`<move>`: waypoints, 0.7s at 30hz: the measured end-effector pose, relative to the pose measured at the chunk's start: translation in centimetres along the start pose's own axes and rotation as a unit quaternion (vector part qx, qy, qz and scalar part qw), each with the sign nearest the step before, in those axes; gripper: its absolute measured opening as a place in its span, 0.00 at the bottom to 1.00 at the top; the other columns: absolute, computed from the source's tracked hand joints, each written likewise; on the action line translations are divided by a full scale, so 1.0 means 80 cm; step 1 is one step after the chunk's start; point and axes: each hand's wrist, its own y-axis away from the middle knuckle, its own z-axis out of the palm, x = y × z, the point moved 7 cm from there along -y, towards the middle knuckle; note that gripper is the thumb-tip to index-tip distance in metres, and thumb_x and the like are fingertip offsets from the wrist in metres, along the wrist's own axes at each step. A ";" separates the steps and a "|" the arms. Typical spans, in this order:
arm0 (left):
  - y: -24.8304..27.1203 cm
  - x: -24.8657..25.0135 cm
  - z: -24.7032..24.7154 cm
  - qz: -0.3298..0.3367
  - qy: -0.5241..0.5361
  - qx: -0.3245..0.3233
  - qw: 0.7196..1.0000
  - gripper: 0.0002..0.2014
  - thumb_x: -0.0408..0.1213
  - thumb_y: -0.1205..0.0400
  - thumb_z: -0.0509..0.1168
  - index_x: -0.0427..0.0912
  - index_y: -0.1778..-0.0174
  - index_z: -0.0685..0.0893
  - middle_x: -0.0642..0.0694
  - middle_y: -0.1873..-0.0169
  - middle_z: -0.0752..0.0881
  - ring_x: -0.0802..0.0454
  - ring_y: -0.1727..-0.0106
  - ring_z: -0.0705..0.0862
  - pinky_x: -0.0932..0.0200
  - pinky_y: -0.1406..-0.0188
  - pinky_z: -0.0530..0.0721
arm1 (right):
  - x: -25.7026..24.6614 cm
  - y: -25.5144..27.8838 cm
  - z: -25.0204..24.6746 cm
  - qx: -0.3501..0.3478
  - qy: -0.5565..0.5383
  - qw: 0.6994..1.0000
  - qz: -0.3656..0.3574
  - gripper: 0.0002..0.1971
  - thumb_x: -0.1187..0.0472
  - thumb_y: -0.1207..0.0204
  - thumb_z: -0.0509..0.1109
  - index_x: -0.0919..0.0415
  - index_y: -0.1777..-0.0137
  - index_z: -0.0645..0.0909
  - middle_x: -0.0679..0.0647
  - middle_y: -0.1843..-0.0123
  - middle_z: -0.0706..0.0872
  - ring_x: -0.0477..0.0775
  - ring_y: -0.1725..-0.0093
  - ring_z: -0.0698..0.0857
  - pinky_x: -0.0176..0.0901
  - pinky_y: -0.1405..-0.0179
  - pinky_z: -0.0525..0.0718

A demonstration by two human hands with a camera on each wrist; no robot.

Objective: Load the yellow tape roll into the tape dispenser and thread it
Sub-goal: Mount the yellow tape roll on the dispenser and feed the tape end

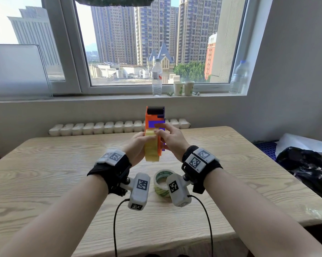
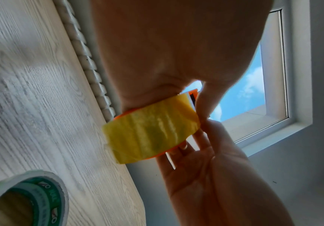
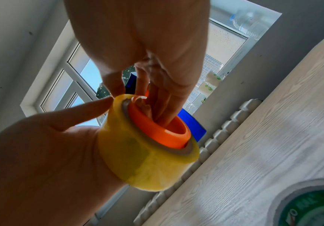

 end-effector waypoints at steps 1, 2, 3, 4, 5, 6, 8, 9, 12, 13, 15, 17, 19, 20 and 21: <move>0.001 -0.001 0.001 -0.001 -0.005 -0.009 1.000 0.16 0.28 0.20 0.58 0.29 0.36 0.75 0.35 0.53 0.84 0.44 0.57 0.86 0.54 0.61 0.89 | 0.001 -0.002 -0.001 0.006 0.000 1.000 0.001 0.15 0.59 0.22 0.67 0.62 0.37 0.79 0.59 0.54 0.84 0.53 0.62 0.82 0.45 0.64 0.82; 0.001 -0.002 0.001 -0.003 -0.008 -0.016 1.000 0.18 0.27 0.21 0.59 0.28 0.35 0.75 0.35 0.53 0.84 0.43 0.56 0.86 0.53 0.59 0.88 | 0.003 -0.003 -0.002 0.009 -0.005 1.000 0.003 0.15 0.58 0.21 0.66 0.63 0.37 0.79 0.61 0.51 0.84 0.54 0.60 0.83 0.45 0.64 0.83; 0.001 -0.002 0.003 -0.003 -0.014 -0.019 1.000 0.17 0.27 0.21 0.59 0.28 0.35 0.75 0.35 0.53 0.84 0.42 0.55 0.85 0.51 0.58 0.88 | 0.003 -0.003 -0.002 0.008 -0.017 1.000 0.006 0.15 0.58 0.20 0.65 0.64 0.37 0.79 0.62 0.49 0.84 0.54 0.59 0.83 0.45 0.63 0.84; 0.001 -0.002 0.004 -0.002 -0.019 -0.019 1.000 0.15 0.27 0.19 0.58 0.29 0.37 0.76 0.35 0.52 0.84 0.41 0.54 0.85 0.49 0.56 0.86 | 0.004 -0.002 -0.002 0.003 -0.030 1.000 0.010 0.15 0.58 0.20 0.64 0.64 0.37 0.79 0.61 0.49 0.85 0.54 0.58 0.84 0.45 0.62 0.84; 0.001 -0.002 0.004 -0.001 -0.022 -0.016 1.000 0.12 0.29 0.18 0.57 0.31 0.40 0.77 0.35 0.53 0.83 0.40 0.53 0.84 0.48 0.54 0.85 | 0.005 -0.001 -0.001 -0.008 -0.042 0.999 0.014 0.15 0.58 0.20 0.64 0.64 0.37 0.79 0.60 0.50 0.85 0.54 0.57 0.84 0.45 0.60 0.85; -0.001 -0.002 0.003 0.000 -0.019 -0.009 1.000 0.11 0.31 0.17 0.56 0.32 0.43 0.78 0.35 0.53 0.83 0.40 0.53 0.84 0.47 0.52 0.85 | 0.005 0.001 0.000 -0.023 -0.052 0.998 0.018 0.16 0.58 0.20 0.63 0.64 0.36 0.79 0.58 0.52 0.85 0.53 0.58 0.84 0.44 0.60 0.84; -0.002 -0.002 0.001 0.002 -0.018 0.008 1.000 0.11 0.35 0.15 0.55 0.34 0.46 0.79 0.34 0.54 0.83 0.40 0.55 0.83 0.47 0.54 0.86 | 0.006 0.005 0.004 -0.055 -0.059 0.996 0.024 0.17 0.61 0.21 0.62 0.63 0.33 0.77 0.55 0.58 0.83 0.51 0.61 0.81 0.42 0.61 0.81; -0.002 -0.001 0.000 0.004 -0.025 0.016 1.000 0.12 0.36 0.15 0.54 0.33 0.45 0.78 0.34 0.55 0.83 0.40 0.56 0.83 0.49 0.57 0.87 | 0.006 0.006 0.005 -0.070 -0.061 0.995 0.026 0.18 0.63 0.22 0.62 0.62 0.32 0.76 0.54 0.60 0.82 0.50 0.62 0.80 0.40 0.63 0.79; -0.004 -0.003 -0.004 -0.001 -0.024 0.037 0.999 0.20 0.41 0.14 0.51 0.30 0.35 0.74 0.33 0.52 0.83 0.41 0.56 0.83 0.52 0.62 0.88 | 0.005 0.009 0.007 -0.094 -0.059 0.993 0.029 0.22 0.70 0.24 0.61 0.61 0.29 0.73 0.53 0.60 0.81 0.49 0.64 0.80 0.37 0.67 0.77; -0.005 -0.004 -0.005 -0.005 -0.016 0.037 0.999 0.22 0.43 0.14 0.50 0.30 0.33 0.73 0.31 0.49 0.82 0.40 0.55 0.83 0.51 0.61 0.88 | 0.004 0.010 0.007 -0.094 -0.057 0.994 0.027 0.23 0.71 0.25 0.62 0.61 0.29 0.73 0.53 0.60 0.81 0.49 0.63 0.81 0.36 0.67 0.78; -0.004 -0.004 -0.004 -0.012 -0.011 0.026 1.000 0.24 0.46 0.14 0.48 0.31 0.30 0.72 0.27 0.43 0.81 0.36 0.49 0.82 0.48 0.55 0.87 | 0.004 0.010 0.006 -0.081 -0.052 0.995 0.025 0.22 0.70 0.24 0.63 0.61 0.30 0.74 0.54 0.59 0.81 0.49 0.63 0.81 0.37 0.66 0.80; -0.002 -0.004 -0.002 -0.016 -0.017 0.011 1.000 0.24 0.47 0.14 0.50 0.32 0.30 0.73 0.25 0.39 0.80 0.32 0.44 0.80 0.43 0.47 0.83 | 0.006 0.006 0.005 -0.056 -0.042 0.997 0.024 0.19 0.67 0.23 0.62 0.62 0.31 0.75 0.57 0.58 0.81 0.52 0.62 0.80 0.41 0.64 0.81; 0.002 -0.003 0.002 -0.009 -0.021 -0.006 1.000 0.22 0.43 0.18 0.58 0.32 0.33 0.75 0.27 0.44 0.82 0.33 0.46 0.81 0.44 0.47 0.81 | 0.007 0.002 0.003 -0.027 -0.031 0.999 0.023 0.16 0.62 0.21 0.62 0.63 0.34 0.77 0.61 0.54 0.81 0.57 0.57 0.80 0.45 0.62 0.82; 0.003 -0.002 0.003 -0.006 -0.022 -0.013 1.000 0.20 0.39 0.23 0.62 0.33 0.36 0.76 0.31 0.47 0.83 0.35 0.49 0.82 0.45 0.49 0.81 | 0.008 0.001 0.002 -0.014 -0.030 0.999 0.022 0.15 0.60 0.20 0.63 0.63 0.35 0.78 0.63 0.53 0.81 0.60 0.55 0.80 0.47 0.60 0.83; 0.004 -0.001 0.004 -0.005 -0.022 -0.018 1.000 0.20 0.36 0.27 0.63 0.35 0.39 0.78 0.33 0.50 0.83 0.38 0.52 0.82 0.46 0.50 0.81 | 0.008 0.000 0.000 -0.005 -0.031 0.999 0.022 0.15 0.58 0.20 0.63 0.64 0.37 0.79 0.64 0.51 0.82 0.61 0.54 0.81 0.49 0.59 0.83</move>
